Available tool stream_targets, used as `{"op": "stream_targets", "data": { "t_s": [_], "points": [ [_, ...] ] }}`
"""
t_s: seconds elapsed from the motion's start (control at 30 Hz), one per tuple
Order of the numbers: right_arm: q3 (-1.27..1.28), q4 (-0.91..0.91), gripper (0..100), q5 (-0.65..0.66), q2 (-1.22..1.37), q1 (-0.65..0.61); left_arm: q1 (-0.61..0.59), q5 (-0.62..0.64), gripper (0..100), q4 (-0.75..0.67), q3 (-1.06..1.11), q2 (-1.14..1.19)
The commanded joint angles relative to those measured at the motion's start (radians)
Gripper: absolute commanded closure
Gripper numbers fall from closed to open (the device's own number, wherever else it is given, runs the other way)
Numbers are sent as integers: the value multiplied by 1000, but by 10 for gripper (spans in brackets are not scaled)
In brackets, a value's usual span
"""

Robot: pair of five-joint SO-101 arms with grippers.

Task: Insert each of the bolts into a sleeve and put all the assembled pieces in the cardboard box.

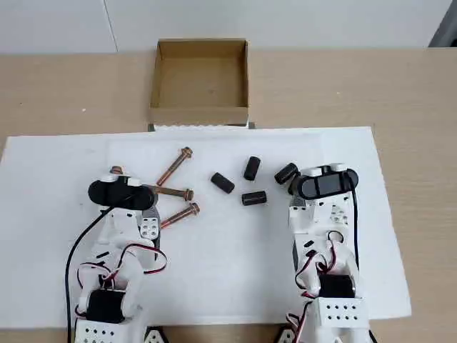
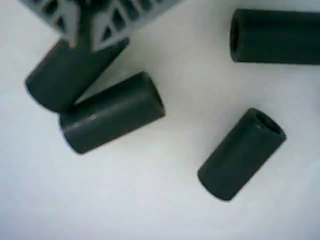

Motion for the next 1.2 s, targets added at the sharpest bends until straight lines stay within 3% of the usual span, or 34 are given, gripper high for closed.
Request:
{"op": "stream_targets", "data": {
  "t_s": [0.0, 0.13, 0.33, 0.67, 0.87, 1.0, 1.17],
  "points": [
    [14, 2, 995, -6, -12, -27, 5, -2, 994, 2, -4, -8],
    [14, 2, 995, -5, -12, -30, 15, -2, 993, -2, -4, -8],
    [14, 4, 995, -5, -12, -82, 123, -2, 994, 5, -4, -8],
    [-23, 12, 995, -11, -12, -51, 115, 5, 994, 6, -38, -8],
    [-290, 286, 995, -87, -1, -31, 74, 0, 994, 17, -176, -2],
    [-450, 443, 995, -204, -1, -33, 69, 0, 994, 120, -249, 0],
    [-552, 538, 995, -212, -1, -35, 68, 0, 994, 209, -328, 0]
  ]
}}
